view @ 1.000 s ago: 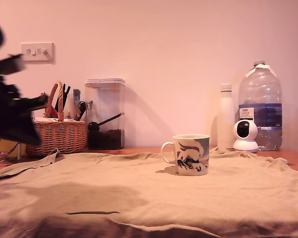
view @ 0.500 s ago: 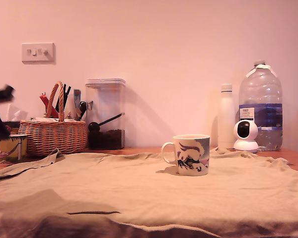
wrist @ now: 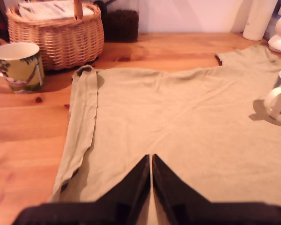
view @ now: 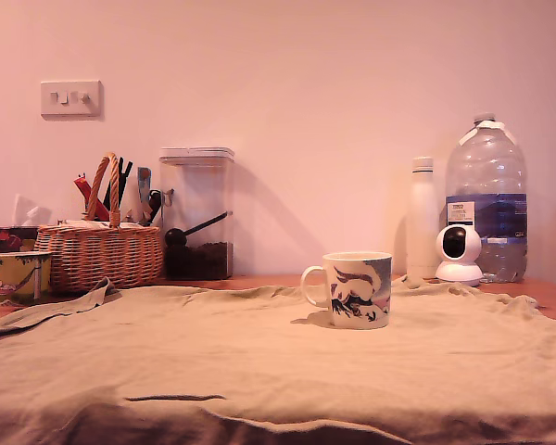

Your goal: Pick up the coffee capsules on the table and drop them inside the coffee cup

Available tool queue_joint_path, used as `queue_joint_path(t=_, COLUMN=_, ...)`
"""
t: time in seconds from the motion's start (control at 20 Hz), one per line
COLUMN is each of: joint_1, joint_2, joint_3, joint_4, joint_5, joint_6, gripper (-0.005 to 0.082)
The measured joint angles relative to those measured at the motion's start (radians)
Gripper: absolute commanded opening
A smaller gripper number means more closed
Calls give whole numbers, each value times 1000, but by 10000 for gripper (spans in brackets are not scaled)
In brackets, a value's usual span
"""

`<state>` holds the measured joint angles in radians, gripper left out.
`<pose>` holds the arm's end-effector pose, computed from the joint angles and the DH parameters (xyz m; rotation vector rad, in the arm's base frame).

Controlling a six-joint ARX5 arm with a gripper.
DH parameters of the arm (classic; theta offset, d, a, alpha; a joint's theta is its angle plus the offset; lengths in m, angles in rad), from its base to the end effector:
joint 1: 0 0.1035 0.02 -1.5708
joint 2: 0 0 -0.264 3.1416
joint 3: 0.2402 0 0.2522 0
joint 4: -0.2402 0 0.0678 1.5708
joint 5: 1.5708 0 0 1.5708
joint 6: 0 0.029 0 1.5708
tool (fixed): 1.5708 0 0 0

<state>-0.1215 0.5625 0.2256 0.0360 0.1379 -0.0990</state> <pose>0.1384 -0.0209 0.1913 -0.1002 0.3142 -0.2423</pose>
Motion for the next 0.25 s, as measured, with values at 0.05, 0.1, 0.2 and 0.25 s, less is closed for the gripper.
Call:
queue_joint_path(t=0.05, joint_1=0, joint_2=-41, joint_3=0, joint_4=-37, joint_5=-3, joint_6=0, gripper=-24)
queue_joint_path(t=0.1, joint_1=0, joint_2=-82, joint_3=-1, joint_4=-69, joint_5=-6, joint_6=0, gripper=-24)
queue_joint_path(t=0.2, joint_1=0, joint_2=-156, joint_3=-1, joint_4=-127, joint_5=-6, joint_6=-1, gripper=-24)
queue_joint_path(t=0.25, joint_1=0, joint_2=-193, joint_3=-2, joint_4=-159, joint_5=-8, joint_6=-1, gripper=-24)
